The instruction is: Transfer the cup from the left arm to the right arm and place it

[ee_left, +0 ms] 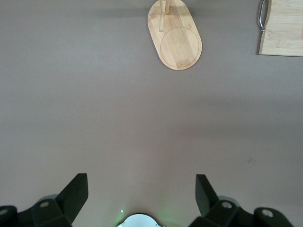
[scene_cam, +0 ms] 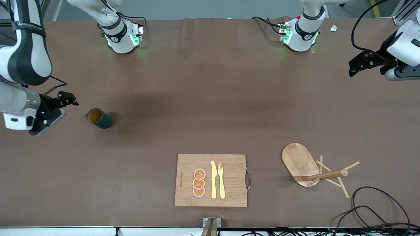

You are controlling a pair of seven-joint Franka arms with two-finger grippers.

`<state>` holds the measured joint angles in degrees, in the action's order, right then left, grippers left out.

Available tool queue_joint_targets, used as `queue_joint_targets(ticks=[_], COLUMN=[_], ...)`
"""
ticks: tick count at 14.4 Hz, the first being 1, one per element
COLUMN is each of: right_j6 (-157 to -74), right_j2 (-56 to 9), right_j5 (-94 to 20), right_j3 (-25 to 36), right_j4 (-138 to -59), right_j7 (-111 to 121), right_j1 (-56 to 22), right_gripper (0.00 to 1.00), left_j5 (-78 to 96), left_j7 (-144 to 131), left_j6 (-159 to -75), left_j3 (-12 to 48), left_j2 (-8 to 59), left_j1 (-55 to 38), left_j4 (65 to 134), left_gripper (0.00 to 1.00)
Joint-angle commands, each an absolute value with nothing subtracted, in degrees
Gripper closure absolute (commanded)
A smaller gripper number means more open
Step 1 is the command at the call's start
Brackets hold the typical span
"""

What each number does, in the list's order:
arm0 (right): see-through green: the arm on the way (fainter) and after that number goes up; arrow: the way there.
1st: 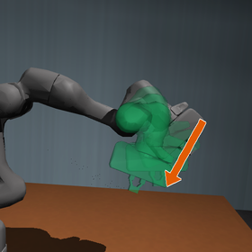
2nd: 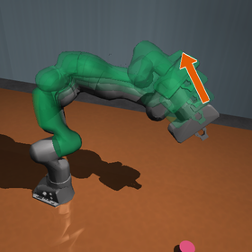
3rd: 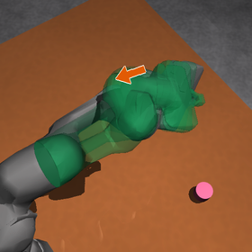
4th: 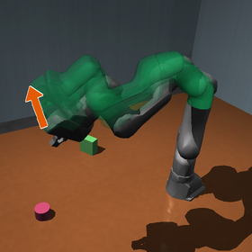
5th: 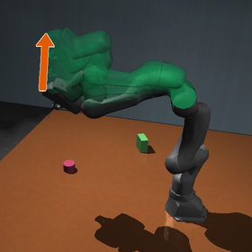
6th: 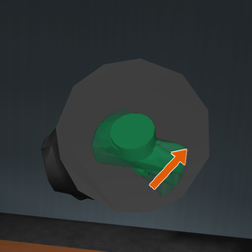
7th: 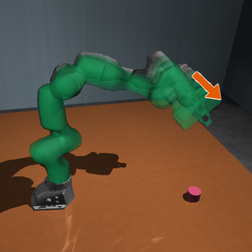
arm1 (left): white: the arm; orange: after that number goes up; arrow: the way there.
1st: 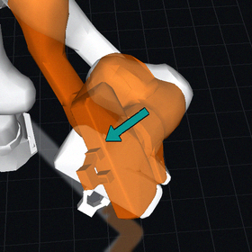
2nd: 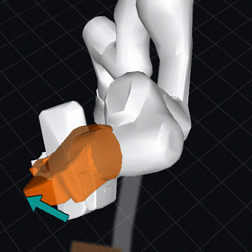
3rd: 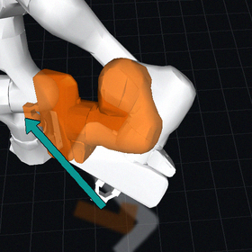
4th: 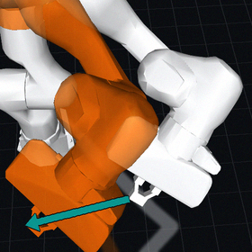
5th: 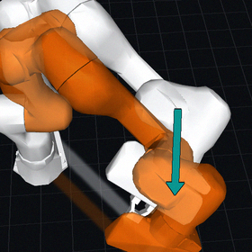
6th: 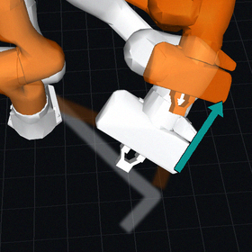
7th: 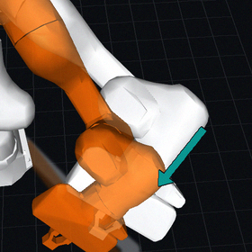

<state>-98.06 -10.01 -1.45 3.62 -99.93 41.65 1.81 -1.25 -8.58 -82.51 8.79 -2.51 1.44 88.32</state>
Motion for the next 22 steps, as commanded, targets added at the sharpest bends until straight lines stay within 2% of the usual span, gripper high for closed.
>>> queue_joint_targets(ticks=[1, 6, 16, 19, 22], right_j6=[-93.11, -85.44, -77.79, -77.44, -73.39], right_j2=[-9.23, -9.58, -9.93, -9.93, -8.79], right_j5=[-0.70, 0.00, 1.93, 1.24, -1.40], right_j3=[3.60, 3.43, 3.43, 3.43, 3.43], right_j4=[-95.91, -87.99, -77.88, -77.26, -77.78], right_j7=[34.92, 14.80, 5.63, 5.63, 4.13], right_j1=[3.07, 2.73, 3.25, 2.81, 2.81], right_gripper=[0.00, 0.00, 0.00, 0.00, 0.00], left_j5=[-1.67, -1.58, -2.02, -2.02, -1.93], left_j7=[-7.47, -7.47, -7.47, -7.47, -7.47], left_j6=[-82.09, -81.91, -81.91, -81.91, -81.91], left_j3=[8.88, 8.88, 8.70, 8.70, 8.70], left_j2=[-2.02, -2.02, -2.02, -2.02, -1.93], left_j1=[1.58, 1.67, 1.67, 1.67, 1.67], left_j4=[87.10, 87.01, 87.01, 87.01, 87.01], left_gripper=[0.00, 0.00, 0.00, 0.00, 0.00])
